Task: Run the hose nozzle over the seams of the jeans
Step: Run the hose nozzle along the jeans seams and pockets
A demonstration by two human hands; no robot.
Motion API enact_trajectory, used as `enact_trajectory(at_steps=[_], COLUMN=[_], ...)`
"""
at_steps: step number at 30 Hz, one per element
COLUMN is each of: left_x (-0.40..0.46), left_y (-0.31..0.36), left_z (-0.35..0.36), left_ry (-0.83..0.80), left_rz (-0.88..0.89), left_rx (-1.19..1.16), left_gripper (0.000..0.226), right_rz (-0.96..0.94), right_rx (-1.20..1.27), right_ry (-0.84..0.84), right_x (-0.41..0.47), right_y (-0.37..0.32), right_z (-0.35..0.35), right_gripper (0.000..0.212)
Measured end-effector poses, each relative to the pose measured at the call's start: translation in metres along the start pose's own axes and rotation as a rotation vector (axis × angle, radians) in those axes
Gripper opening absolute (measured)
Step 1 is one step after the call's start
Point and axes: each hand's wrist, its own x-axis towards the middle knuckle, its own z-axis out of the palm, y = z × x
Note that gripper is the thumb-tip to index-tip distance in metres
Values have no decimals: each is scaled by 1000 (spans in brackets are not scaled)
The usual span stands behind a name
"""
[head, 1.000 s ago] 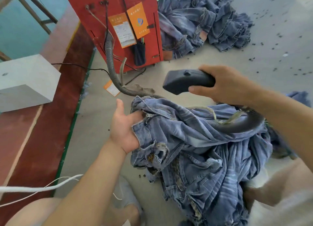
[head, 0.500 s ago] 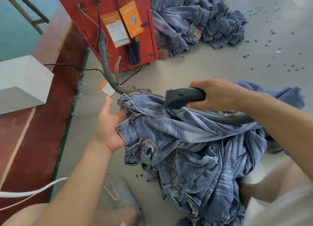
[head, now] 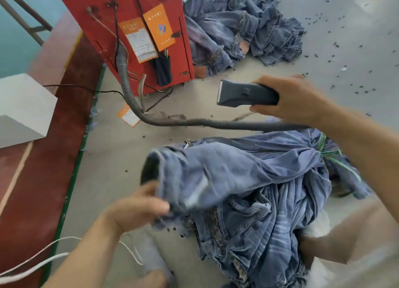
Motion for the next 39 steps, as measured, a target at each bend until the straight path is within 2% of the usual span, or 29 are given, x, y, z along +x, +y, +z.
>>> enact_trajectory(at_steps=[1, 2, 4, 5, 6, 8, 9, 10, 12, 14, 15, 16, 18, 20, 22, 26, 28, 30, 31, 32, 35, 36, 37, 39], left_x=[-3, -3, 2, 9, 16, 16, 20, 23, 15, 7, 5, 7, 14, 17, 15, 8, 9, 14, 16, 18, 28, 30, 29, 27], left_y=[-19, -36, -65, -74, -80, -89, -83, -70, -51, -54, -61, -69, -81, -77, -65, -34, -25, -17, -15, -15, -22, -24, -27, -29], left_z=[4, 9, 21, 28, 32, 23, 17, 13, 4, 0, 3, 9, 14, 13, 10, 13, 15, 16, 17, 19, 28, 32, 33, 30], left_ry=[-54, 3, 135, 270, 373, 563, 667, 742, 627, 464, 414, 425, 529, 643, 627, 419, 345, 343, 345, 355, 368, 362, 345, 334], left_rz=[-75, -165, -413, -447, -408, -254, -219, -187, -117, -280, -371, -430, -447, -391, -270, -23, 40, 14, -13, -30, -59, -50, -51, -40], left_rx=[-21, -51, -288, -366, -416, -455, -503, -548, -700, -752, -731, -684, -568, -485, -538, -556, -629, -708, -712, -684, -409, -357, -359, -454], left_gripper=[49, 65, 95, 94, 83, 53, 49, 56, 81, 102, 103, 94, 60, 49, 49, 50, 61, 86, 91, 85, 43, 45, 56, 67], right_rz=[-1, -3, 9, 13, 14, 10, 5, -2, -32, -57, -62, -62, -67, -87, -110, -94, -88, -94, -100, -116, -223, -240, -223, -133], right_rx=[-11, -18, -32, -40, -45, -27, -13, -7, -11, -10, -9, -12, -27, -37, -27, 45, 86, 109, 116, 121, 148, 184, 245, 373], right_ry=[-17, -41, -101, -127, -148, -203, -238, -272, -333, -391, -422, -455, -514, -539, -533, -508, -498, -491, -494, -495, -446, -401, -343, -202], right_x=[-3, -5, -9, -11, -13, -16, -17, -18, -19, -21, -23, -24, -25, -26, -26, -24, -23, -24, -24, -26, -32, -33, -33, -28], right_y=[6, 10, 13, 13, 13, 10, 8, 6, 3, 2, 3, 2, 1, -3, -8, -18, -25, -35, -42, -51, -83, -92, -97, -95], right_z=[2, 5, 11, 14, 18, 26, 29, 32, 35, 36, 37, 37, 39, 43, 45, 41, 36, 32, 31, 31, 41, 44, 44, 37], right_gripper=[37, 37, 37, 37, 37, 37, 38, 38, 38, 36, 35, 35, 36, 38, 38, 38, 37, 36, 35, 34, 37, 39, 39, 34])
